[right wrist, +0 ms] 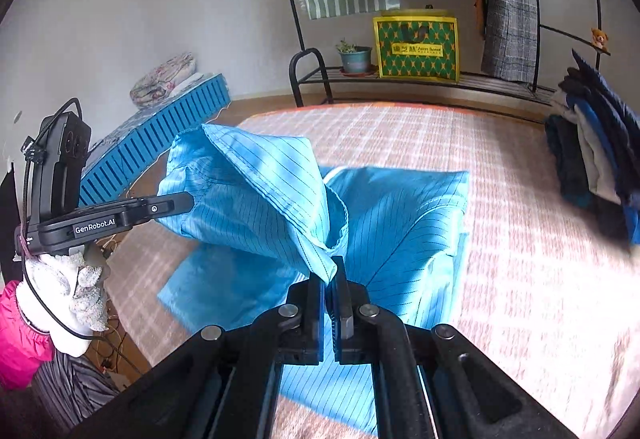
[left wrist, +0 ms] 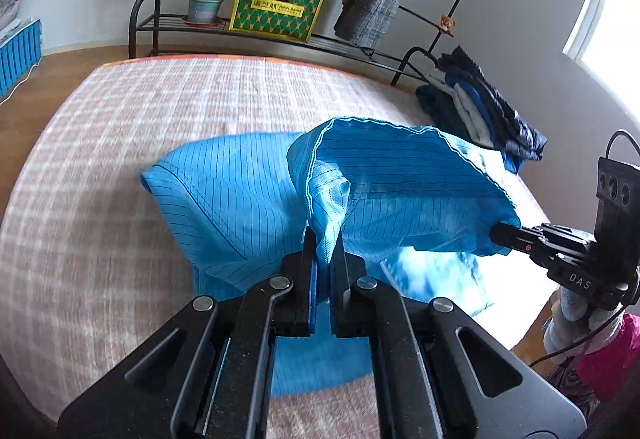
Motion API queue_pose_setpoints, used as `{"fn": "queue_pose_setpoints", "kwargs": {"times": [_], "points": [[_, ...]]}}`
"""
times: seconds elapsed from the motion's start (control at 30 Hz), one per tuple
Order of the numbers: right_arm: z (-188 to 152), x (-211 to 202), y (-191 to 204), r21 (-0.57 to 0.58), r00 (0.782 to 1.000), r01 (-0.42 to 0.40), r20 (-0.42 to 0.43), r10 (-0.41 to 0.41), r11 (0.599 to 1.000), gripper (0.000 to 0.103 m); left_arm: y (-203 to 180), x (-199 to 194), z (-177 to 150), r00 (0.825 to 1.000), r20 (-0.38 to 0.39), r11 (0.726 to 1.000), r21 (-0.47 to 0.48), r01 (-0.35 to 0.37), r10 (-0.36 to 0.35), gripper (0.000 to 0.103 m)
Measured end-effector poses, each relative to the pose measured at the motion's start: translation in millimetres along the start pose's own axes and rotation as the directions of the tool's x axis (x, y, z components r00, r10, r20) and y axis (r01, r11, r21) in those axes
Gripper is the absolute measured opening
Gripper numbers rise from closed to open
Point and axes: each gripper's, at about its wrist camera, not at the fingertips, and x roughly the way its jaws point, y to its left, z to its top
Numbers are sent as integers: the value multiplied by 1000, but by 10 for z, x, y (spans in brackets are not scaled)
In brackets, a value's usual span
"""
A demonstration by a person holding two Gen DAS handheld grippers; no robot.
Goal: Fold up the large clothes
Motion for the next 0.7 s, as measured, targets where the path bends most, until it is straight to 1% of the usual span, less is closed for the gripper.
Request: {"fn": "queue_pose_setpoints", "kwargs": {"times": [0.07,0.13,0.2,0.27,0.3,0.33,0.37,0.43,0.5,0.53,0.57,0.6,0.63,0.67,0.7], "points": [[-174,34,-6,3,1000,2,-23,-2,1000,0,1,43,-204,999,-35,1000,13,-3,4,2],[-324,72,-8,1,999,-2,-48,2,1000,0,11,66,-372,998,-62,999,26,-21,22,2],[-453,97,9,-23,997,-4,-76,2,1000,1,33,72,-494,996,-89,1000,22,-16,18,2],[-559,80,29,-59,995,26,-93,-31,998,12,49,26,-619,993,-112,999,26,-22,25,15],[-599,55,10,-67,994,10,-106,-17,998,17,67,-23,-666,992,-120,1000,20,-22,24,19],[-639,15,-23,-67,993,-7,-117,-1,998,22,82,-90,-719,992,-125,1000,14,-17,19,25],[-676,-30,-59,-68,992,-15,-126,7,998,24,107,-166,-753,992,-128,1000,13,-12,13,27],[-752,-169,-117,-76,990,-29,-139,18,997,25,137,-354,-800,992,-123,1000,14,1,0,27],[-792,-339,-187,-75,990,-60,-135,49,995,29,219,-536,-786,994,-106,1000,-4,12,-13,34],[-795,-415,-227,-68,990,-79,-126,70,995,32,284,-603,-738,996,-91,1000,-24,13,-15,45],[-784,-470,-271,-54,989,-95,-117,88,994,37,375,-652,-680,997,-73,998,-55,17,-21,53],[-757,-508,-326,-33,989,-104,-105,100,994,40,477,-674,-605,998,-58,995,-93,26,-31,54],[-717,-529,-385,-7,990,-113,-87,112,994,48,595,-658,-512,998,-51,991,-134,21,-28,56],[-686,-545,-423,19,991,-117,-66,118,993,51,720,-626,-414,999,-46,983,-181,-3,-6,56],[-633,-528,-480,47,992,-112,-51,115,993,51,860,-568,-305,999,-43,972,-234,-13,3,56]]}}
